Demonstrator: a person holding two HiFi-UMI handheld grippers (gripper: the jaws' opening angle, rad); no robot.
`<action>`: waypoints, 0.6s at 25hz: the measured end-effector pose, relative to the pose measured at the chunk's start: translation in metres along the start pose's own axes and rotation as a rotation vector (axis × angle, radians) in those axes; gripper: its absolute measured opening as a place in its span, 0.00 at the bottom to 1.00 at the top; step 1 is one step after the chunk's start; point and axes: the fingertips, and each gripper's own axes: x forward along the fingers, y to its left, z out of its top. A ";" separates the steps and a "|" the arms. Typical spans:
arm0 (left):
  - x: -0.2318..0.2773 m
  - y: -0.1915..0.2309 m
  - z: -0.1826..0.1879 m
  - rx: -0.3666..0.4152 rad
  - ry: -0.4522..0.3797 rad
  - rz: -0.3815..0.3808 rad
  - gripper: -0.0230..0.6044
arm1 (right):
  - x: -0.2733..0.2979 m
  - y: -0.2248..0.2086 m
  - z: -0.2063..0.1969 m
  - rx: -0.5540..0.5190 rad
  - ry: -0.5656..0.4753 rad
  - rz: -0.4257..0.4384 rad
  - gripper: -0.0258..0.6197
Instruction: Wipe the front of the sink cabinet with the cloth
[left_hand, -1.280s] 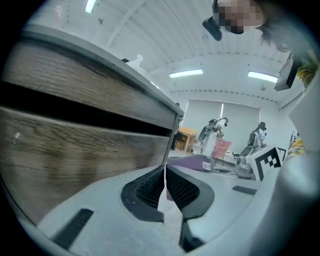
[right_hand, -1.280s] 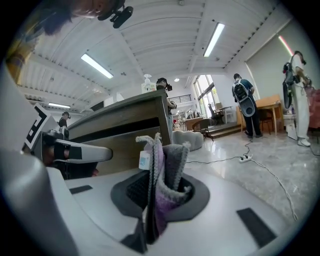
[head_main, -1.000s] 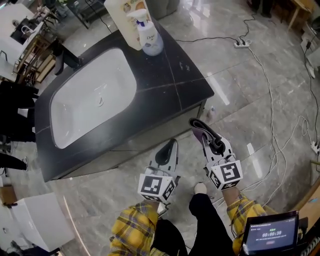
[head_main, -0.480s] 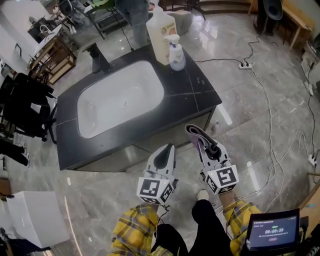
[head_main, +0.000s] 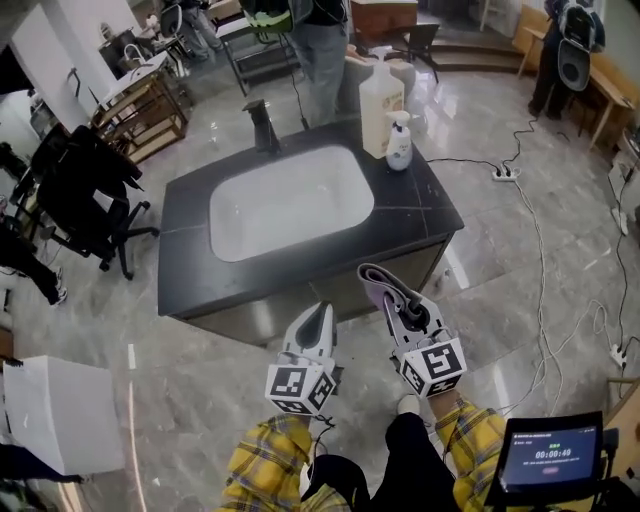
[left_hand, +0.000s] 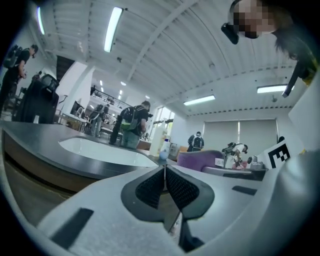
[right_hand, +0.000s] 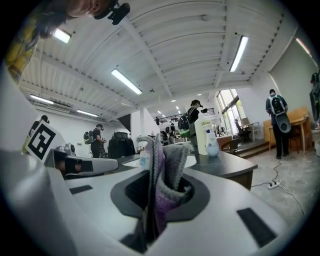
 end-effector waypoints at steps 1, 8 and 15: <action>-0.006 0.006 0.005 0.003 -0.006 0.014 0.05 | 0.003 0.008 0.004 -0.002 -0.001 0.013 0.11; -0.064 0.041 0.044 0.029 -0.038 0.085 0.05 | 0.011 0.079 0.035 -0.023 -0.005 0.114 0.11; -0.124 0.061 0.070 0.036 -0.057 0.125 0.05 | 0.001 0.142 0.045 -0.002 0.024 0.174 0.11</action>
